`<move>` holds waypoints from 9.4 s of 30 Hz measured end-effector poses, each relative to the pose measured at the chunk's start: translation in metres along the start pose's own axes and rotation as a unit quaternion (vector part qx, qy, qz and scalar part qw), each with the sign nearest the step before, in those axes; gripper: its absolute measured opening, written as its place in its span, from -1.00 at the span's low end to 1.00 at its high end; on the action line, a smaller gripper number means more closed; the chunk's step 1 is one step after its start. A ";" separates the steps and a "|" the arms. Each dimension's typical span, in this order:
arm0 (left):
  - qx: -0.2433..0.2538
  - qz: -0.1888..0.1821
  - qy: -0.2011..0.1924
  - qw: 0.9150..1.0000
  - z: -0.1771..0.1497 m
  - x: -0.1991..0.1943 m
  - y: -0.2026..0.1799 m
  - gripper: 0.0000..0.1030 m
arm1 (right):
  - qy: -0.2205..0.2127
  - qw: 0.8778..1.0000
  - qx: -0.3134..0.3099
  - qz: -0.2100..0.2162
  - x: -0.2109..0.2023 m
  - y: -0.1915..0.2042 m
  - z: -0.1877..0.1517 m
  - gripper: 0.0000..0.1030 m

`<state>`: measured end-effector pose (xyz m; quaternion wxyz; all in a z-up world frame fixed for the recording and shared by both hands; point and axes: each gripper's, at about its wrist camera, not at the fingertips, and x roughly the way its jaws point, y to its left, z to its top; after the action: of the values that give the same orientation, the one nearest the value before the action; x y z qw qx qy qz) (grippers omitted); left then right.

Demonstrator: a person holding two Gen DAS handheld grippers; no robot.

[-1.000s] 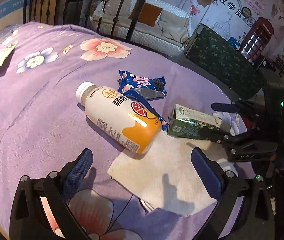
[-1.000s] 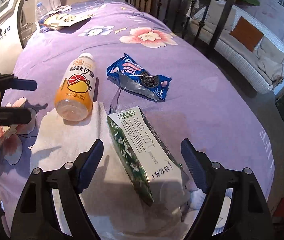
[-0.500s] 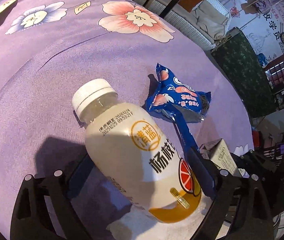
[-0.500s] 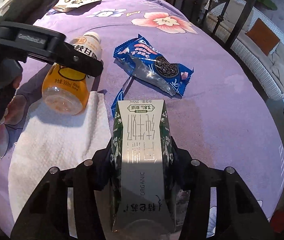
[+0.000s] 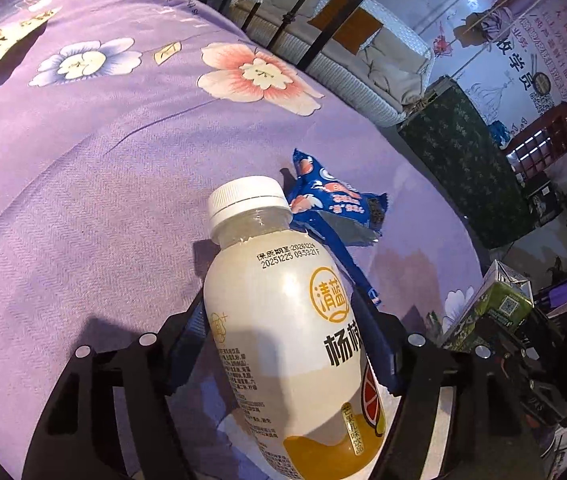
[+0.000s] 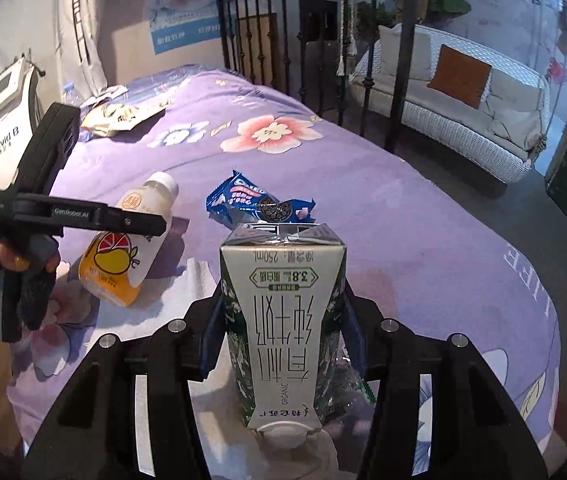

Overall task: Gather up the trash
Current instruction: 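Grasp the green milk carton with the right tool while the left tool grasps the juice bottle, then carry the carton and bottle over the black bin and open both tools, then grasp the white paper towel with the left tool while the right tool grasps the tissue, then carry the paper towel and tissue over the bin and open both tools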

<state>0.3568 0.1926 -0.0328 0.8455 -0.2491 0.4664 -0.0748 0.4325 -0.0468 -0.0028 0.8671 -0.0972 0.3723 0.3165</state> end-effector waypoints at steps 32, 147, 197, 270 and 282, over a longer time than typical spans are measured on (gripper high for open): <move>0.229 -0.168 -0.110 0.952 -0.181 -0.097 -0.187 0.33 | -0.148 0.965 0.180 -0.124 -0.283 -0.010 -0.218 -0.02; 0.295 0.050 -0.068 0.952 -0.195 -0.032 -0.131 0.88 | -0.087 0.966 0.212 -0.117 -0.200 0.035 -0.245 0.37; 0.232 -0.044 -0.135 0.962 -0.124 -0.082 -0.095 -0.96 | -0.043 0.993 0.076 -0.084 -0.093 0.086 -0.127 -0.60; 0.421 -0.247 0.085 0.869 -0.368 0.023 -0.363 -0.96 | -0.045 0.771 0.438 -0.461 -0.379 -0.097 -0.475 0.36; 0.473 -0.213 0.098 0.849 -0.398 0.042 -0.367 -0.04 | -0.086 0.787 0.458 -0.404 -0.387 -0.097 -0.476 0.37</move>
<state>0.0902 -0.2794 -0.0600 0.7743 0.0962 0.3900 -0.4890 0.0124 -0.4997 -0.0704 0.8871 0.1971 0.3241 -0.2631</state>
